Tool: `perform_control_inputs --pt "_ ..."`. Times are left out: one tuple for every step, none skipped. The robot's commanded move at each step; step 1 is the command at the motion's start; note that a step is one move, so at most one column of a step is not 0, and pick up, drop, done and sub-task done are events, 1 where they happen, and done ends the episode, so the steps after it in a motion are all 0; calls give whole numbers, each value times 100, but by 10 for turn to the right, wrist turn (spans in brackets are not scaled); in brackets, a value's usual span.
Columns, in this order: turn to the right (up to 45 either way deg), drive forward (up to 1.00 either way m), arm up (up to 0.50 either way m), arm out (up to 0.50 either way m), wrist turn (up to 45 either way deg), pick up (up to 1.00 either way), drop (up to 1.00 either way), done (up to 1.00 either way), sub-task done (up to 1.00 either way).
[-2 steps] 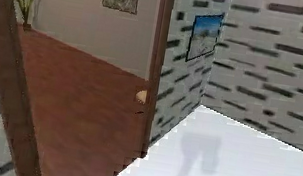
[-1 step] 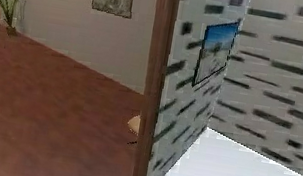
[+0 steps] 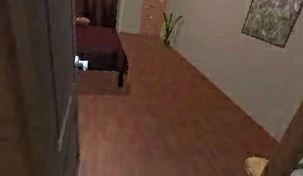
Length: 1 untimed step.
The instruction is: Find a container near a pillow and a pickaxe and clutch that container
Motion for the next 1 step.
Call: perform_control_inputs --pt "0 100 0 0 0 0 0 0 0"
